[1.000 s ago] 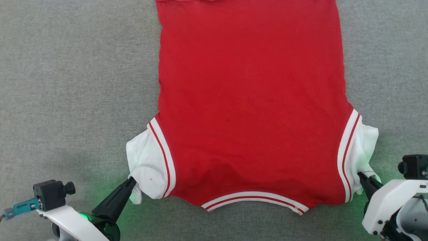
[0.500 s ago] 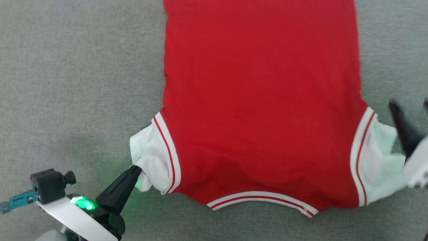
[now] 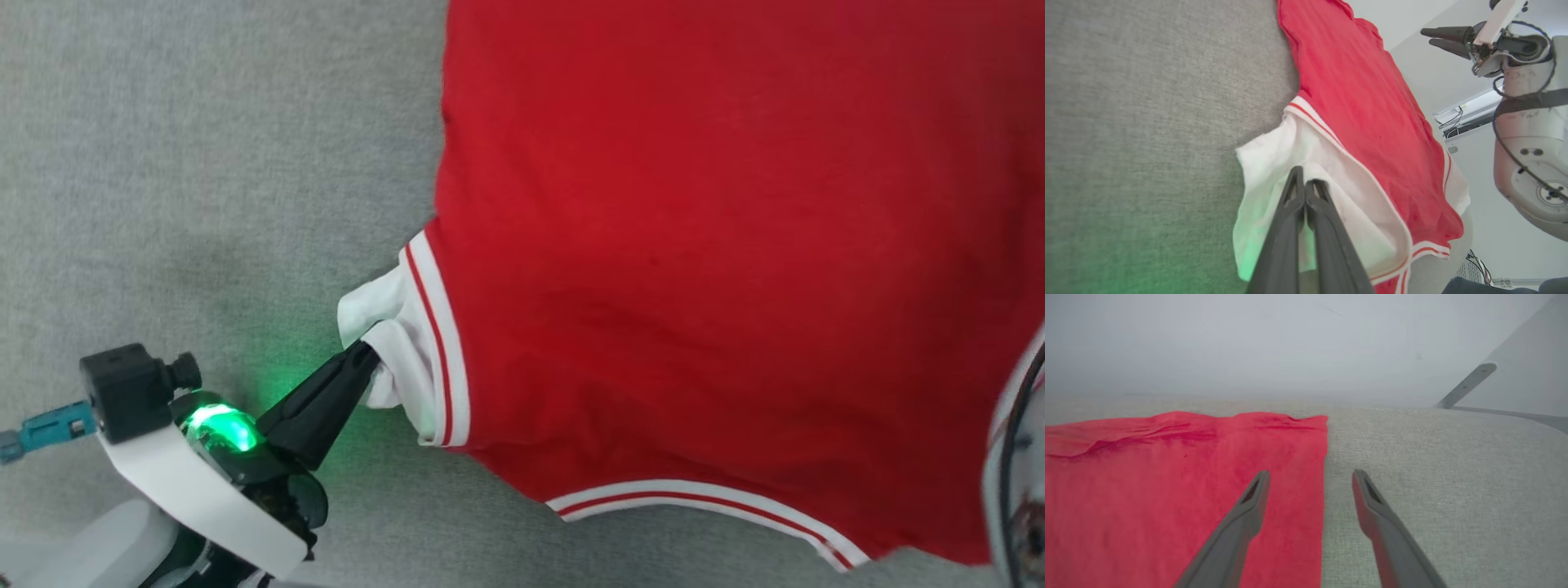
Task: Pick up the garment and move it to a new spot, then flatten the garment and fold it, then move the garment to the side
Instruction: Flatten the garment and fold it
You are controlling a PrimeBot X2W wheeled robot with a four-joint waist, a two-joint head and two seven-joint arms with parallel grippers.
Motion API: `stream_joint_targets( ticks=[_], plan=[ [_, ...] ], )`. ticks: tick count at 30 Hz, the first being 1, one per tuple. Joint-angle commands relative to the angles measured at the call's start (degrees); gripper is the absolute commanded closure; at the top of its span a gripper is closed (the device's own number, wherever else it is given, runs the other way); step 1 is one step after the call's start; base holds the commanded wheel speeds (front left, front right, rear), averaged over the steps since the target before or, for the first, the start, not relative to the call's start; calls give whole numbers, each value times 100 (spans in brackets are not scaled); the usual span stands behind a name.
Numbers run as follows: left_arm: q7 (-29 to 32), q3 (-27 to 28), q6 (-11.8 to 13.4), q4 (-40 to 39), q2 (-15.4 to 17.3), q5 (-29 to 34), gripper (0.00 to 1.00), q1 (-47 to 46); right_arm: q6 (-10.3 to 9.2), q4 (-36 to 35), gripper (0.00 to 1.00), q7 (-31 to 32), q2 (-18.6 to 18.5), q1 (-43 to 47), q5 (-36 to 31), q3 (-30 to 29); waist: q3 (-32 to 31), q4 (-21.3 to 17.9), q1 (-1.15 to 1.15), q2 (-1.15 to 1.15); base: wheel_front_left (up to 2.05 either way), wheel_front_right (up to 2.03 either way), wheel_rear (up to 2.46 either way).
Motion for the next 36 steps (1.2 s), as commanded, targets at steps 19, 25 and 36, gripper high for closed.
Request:
stream_joint_targets(
  ticks=[19, 25, 36],
  plan=[
    [-16, -465, 14, -43, -97, -99, 100, -603, -4, 1769, 0, 940, 33, -1425, -1895, -1286, 807, 774, 0, 0, 0, 0, 0],
    [-15, -434, 14, -81, -81, -105, 100, -626, -5, 1711, 100, 831, 113, -1441, -1912, -1379, 845, 721, 0, 0, 0, 0, 0],
    [-17, -72, 14, -12, -77, -54, 100, -403, -4, 1692, 100, 383, 94, -1444, -1416, -957, 395, 429, 0, 0, 0, 0, 0]
  ],
)
